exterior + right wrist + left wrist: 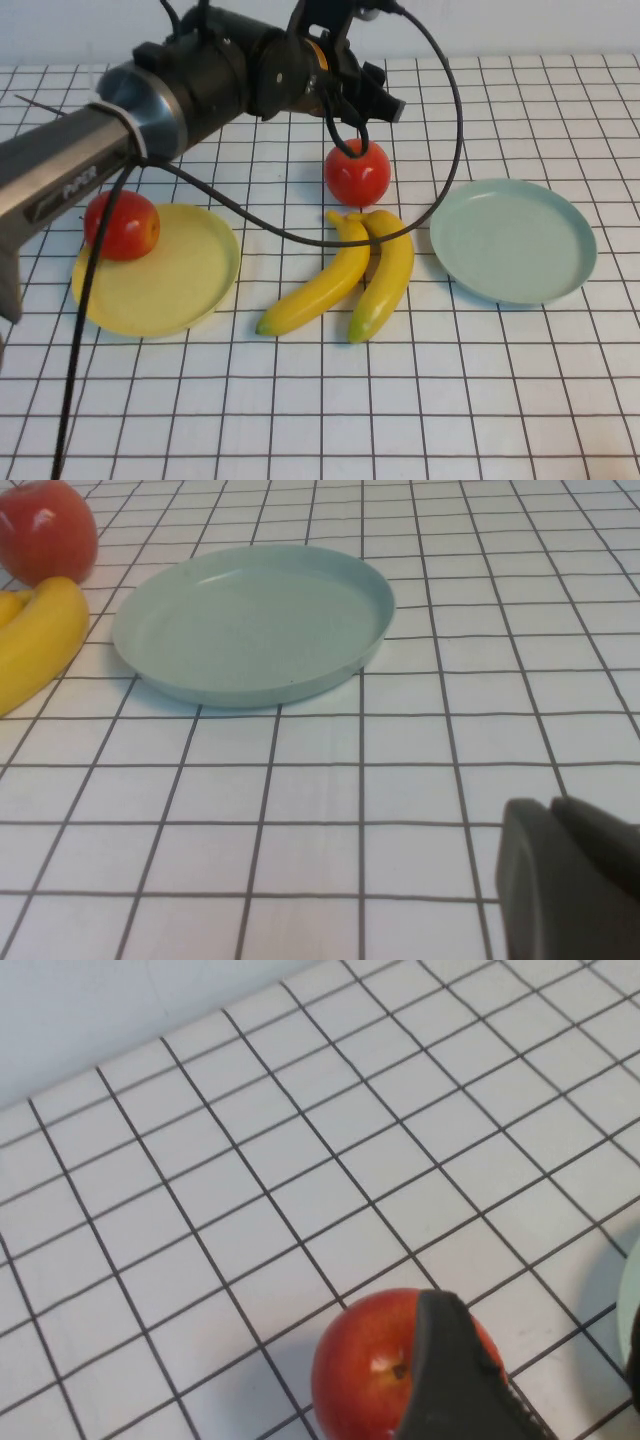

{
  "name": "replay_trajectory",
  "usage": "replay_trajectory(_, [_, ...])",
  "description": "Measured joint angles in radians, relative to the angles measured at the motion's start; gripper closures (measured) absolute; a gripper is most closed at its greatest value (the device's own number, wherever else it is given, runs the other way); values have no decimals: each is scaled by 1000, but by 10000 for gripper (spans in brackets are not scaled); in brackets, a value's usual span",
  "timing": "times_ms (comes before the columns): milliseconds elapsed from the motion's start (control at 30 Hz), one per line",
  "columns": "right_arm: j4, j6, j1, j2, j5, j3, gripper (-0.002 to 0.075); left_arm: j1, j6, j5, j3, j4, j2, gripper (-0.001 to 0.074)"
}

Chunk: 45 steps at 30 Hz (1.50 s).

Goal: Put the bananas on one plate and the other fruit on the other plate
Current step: Put one type of fruit in the left plate

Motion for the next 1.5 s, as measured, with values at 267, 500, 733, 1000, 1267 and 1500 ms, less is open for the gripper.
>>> replay_trajectory(267, [0,0,0,0,0,0,741,0,0,77,0,11,-41,307])
replay_trajectory(500, [0,0,0,0,0,0,741,0,41,66,0,-49,52,68])
replay_trajectory(733, [0,0,0,0,0,0,741,0,129,-9,0,-131,164,66])
replay_trajectory(1000, [0,0,0,0,0,0,741,0,194,-91,0,-132,201,66])
replay_trajectory(1267, [0,0,0,0,0,0,741,2,206,-164,-9,-124,232,66])
replay_trajectory(1500, [0,0,0,0,0,0,741,2,206,-183,-10,-122,240,66])
